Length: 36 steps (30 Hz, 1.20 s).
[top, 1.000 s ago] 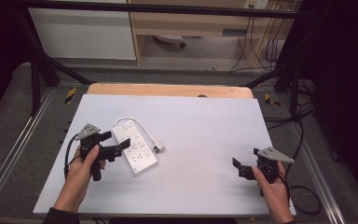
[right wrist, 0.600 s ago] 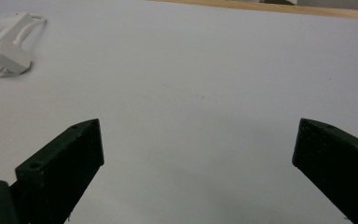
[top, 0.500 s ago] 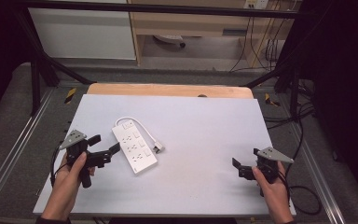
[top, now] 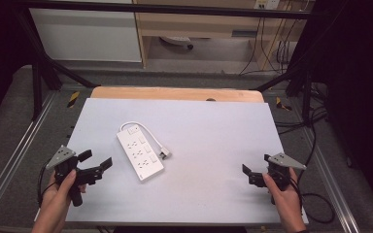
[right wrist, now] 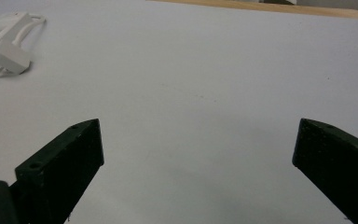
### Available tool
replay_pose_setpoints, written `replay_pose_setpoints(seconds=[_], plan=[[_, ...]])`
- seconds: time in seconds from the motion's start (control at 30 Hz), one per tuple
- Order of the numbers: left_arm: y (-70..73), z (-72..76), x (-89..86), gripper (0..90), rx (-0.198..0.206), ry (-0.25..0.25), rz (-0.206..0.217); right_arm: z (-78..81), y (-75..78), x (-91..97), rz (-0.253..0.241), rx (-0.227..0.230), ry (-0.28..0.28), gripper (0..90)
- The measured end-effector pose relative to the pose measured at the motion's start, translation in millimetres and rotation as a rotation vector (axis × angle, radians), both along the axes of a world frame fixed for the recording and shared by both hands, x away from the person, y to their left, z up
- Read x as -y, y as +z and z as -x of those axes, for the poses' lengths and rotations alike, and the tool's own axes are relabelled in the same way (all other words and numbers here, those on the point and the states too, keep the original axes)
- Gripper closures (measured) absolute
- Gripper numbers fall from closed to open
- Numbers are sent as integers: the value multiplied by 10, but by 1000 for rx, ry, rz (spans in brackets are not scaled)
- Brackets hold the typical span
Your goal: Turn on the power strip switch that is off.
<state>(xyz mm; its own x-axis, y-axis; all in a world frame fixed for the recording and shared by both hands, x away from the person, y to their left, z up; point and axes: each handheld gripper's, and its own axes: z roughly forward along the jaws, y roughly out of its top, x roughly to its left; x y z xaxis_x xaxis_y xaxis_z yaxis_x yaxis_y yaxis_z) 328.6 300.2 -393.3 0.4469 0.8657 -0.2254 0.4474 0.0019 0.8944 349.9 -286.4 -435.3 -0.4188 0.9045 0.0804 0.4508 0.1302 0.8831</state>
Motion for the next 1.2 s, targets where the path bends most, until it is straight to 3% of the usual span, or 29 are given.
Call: replay_pose_setpoints(seconds=[0.9,1.2], plan=[[-257,325,-192,81,-13,-5,-52,-8,-17,19,3,-8,-12,22],[-399,406,-51,81,-71,-72,-138,-21,-57,26,22,-37,-16,22]])
